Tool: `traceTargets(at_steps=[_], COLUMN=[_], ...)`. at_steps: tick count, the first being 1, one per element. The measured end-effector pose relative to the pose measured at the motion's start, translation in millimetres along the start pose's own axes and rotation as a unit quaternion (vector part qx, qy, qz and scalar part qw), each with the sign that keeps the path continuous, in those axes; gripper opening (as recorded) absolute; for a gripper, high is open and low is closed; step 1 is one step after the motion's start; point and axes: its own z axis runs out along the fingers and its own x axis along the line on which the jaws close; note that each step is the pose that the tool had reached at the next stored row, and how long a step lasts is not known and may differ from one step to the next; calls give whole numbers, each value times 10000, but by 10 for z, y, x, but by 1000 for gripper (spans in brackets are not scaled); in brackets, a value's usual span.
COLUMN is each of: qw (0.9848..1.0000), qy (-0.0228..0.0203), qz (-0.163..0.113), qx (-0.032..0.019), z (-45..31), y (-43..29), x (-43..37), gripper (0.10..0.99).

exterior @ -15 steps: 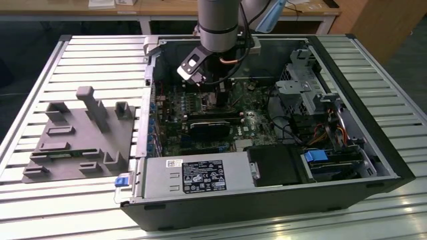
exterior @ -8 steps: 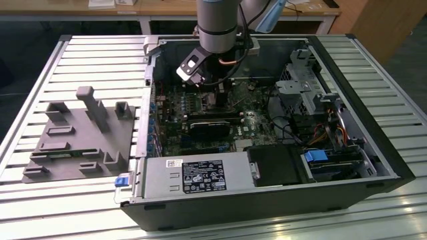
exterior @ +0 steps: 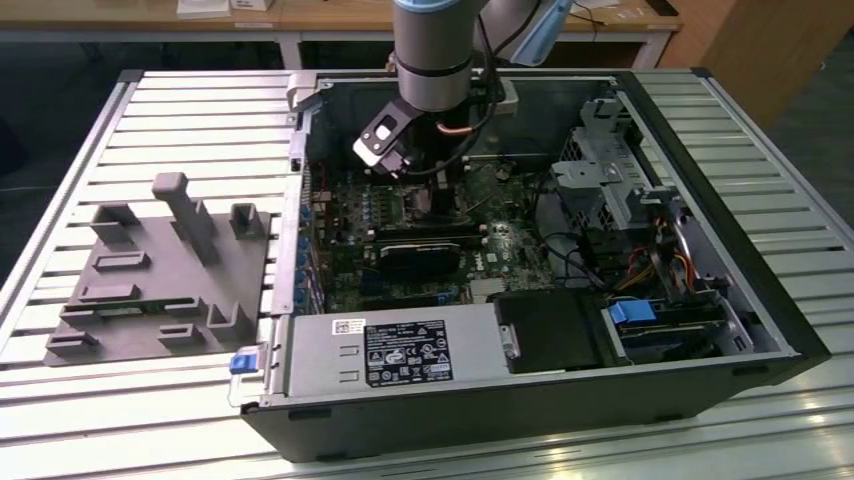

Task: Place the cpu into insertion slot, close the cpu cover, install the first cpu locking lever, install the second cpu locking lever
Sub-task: 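Place the cpu into insertion slot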

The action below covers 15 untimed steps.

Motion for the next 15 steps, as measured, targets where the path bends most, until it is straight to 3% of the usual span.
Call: traceTargets(at_steps=[15], qw=[10000], qy=[6], qz=[0], qx=[0], z=[78], y=[-15], x=[28], gripper=[537])
